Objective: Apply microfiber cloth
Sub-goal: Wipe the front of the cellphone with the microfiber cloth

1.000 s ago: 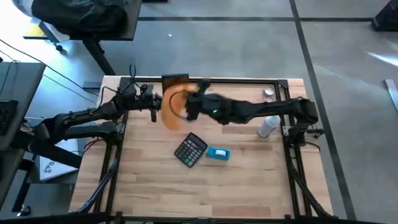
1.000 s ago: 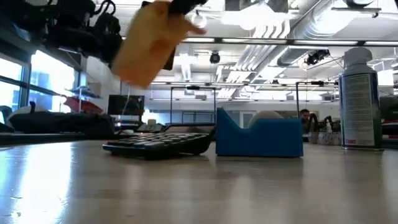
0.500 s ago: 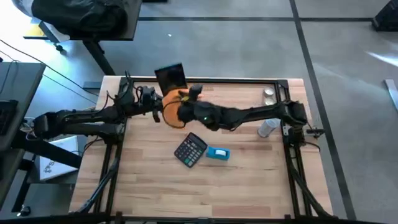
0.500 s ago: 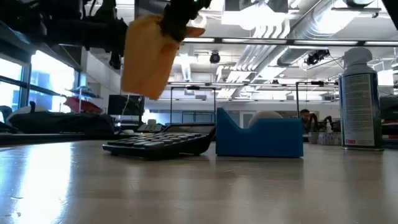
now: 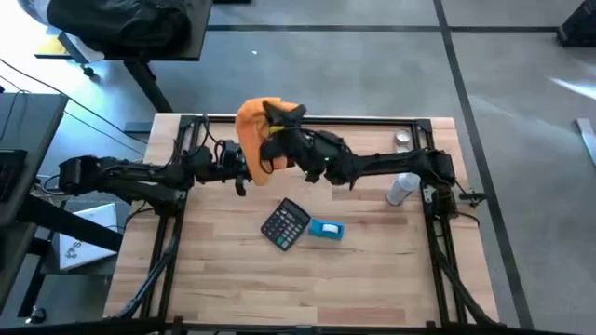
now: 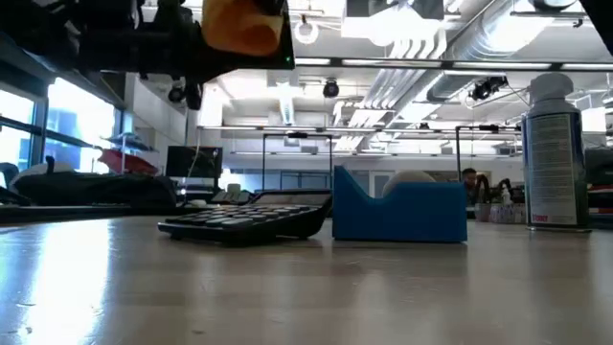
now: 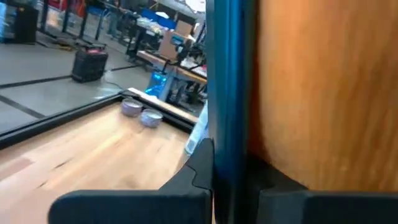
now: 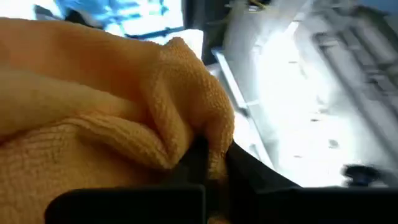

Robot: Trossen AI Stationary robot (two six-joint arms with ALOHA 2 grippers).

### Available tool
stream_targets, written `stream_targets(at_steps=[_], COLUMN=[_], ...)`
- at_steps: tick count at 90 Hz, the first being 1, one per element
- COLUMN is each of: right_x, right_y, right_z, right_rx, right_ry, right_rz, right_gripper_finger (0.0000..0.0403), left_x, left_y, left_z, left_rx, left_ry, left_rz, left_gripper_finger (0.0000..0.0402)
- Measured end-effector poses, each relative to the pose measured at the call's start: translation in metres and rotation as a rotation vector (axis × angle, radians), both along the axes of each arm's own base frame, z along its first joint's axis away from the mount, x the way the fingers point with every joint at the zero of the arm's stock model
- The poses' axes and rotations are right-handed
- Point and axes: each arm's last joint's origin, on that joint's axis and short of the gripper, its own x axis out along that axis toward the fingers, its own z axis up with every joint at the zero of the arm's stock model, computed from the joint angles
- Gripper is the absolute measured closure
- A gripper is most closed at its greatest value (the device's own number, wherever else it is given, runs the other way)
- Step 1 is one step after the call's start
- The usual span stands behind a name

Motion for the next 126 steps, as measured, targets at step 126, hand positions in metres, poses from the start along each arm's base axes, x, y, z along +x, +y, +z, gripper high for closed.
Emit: stream_targets(at_steps=[126], right_x=[0.003], right_y=[0.042], right_z=[-0.032], right_rx=[-0.129], right_ry=[0.255], right_rz=[0.117], right_gripper_finger=[0.0403], left_x=[-0.026], left_y=[-0.013], left_z=[0.031], left_rx=[0.217], left_ry=[-0.120], left_rz=[-0.015], left_gripper_finger=[0.0396])
